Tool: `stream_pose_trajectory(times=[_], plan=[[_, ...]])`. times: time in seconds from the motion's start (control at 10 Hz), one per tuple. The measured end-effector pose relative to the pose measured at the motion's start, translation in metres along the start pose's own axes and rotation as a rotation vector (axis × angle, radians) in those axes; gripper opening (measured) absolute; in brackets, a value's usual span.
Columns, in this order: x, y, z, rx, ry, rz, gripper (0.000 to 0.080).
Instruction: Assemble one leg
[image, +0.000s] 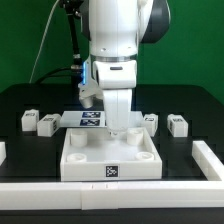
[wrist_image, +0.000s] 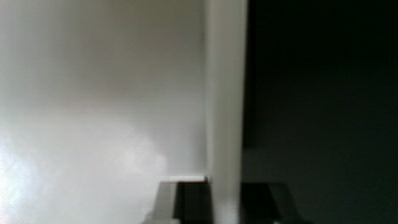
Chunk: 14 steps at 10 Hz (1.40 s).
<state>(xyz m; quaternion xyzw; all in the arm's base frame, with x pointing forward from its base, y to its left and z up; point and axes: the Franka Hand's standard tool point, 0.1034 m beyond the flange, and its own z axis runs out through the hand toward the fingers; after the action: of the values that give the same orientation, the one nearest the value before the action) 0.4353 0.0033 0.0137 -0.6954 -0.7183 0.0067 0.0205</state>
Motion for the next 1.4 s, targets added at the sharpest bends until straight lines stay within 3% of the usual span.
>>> stream_pose_trajectory(times=[0.2, 0.5, 1.1, 1.4], plan=[[0.001, 0.000, 0.000, 0.000, 0.000, 0.004, 0.0057], [0.022, 0.011, 0.000, -0.014, 0.012, 0.022, 0.0058], [0.081, 0.042, -0.001, -0.020, 0.021, 0.113, 0.0058], [0.080, 0.045, 0.000, -0.015, 0.018, 0.119, 0.0058]])
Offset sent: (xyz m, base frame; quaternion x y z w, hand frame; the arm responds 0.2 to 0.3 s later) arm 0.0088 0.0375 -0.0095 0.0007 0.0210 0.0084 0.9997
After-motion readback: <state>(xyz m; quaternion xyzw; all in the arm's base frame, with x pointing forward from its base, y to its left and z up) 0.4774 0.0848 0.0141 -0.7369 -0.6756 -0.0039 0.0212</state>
